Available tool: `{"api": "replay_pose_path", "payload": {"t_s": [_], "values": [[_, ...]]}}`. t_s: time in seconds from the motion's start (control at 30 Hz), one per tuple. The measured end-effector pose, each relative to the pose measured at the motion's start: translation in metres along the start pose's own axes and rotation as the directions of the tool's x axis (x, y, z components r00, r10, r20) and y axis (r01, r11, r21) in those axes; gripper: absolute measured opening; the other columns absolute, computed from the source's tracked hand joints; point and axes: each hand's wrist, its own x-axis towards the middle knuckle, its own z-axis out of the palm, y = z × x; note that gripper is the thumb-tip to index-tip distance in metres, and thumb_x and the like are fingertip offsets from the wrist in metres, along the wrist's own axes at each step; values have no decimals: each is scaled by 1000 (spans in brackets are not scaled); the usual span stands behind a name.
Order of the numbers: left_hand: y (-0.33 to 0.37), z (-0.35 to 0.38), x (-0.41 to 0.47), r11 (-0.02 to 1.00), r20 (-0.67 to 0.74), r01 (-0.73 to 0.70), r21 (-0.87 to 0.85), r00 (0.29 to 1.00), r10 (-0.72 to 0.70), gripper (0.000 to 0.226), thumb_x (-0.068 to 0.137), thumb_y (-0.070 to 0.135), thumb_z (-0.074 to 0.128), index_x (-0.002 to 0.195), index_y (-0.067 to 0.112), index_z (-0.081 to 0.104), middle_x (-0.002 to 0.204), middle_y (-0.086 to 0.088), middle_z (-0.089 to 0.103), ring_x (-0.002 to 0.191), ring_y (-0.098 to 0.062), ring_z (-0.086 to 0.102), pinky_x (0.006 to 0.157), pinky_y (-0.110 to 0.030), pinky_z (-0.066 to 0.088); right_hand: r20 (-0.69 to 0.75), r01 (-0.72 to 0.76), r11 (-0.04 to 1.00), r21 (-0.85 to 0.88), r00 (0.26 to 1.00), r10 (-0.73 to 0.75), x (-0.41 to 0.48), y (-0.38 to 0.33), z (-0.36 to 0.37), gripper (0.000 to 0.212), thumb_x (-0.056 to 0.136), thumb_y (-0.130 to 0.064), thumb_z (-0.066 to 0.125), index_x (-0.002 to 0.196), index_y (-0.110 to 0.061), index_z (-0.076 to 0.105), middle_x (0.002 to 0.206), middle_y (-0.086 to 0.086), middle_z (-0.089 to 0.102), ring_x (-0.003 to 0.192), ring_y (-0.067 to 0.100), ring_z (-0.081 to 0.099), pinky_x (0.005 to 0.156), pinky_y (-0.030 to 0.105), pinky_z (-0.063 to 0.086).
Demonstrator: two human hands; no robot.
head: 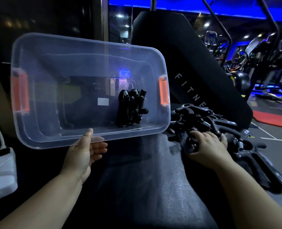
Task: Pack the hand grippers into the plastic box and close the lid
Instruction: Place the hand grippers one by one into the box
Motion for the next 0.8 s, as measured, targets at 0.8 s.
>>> {"api": "replay_pose_path", "payload": {"t_s": [0.8], "values": [[1,-1,0,1000,5,-1,-18,1000,1,42,95,42,47,76,8,63,58,-3,68,51,-12,61,50,-23,42,66,165,986,6,984,-165,-33,-63,-24,70,71,-58,48,135,-31,41,125,-4,44,131,18,26,110,38,18]]}}
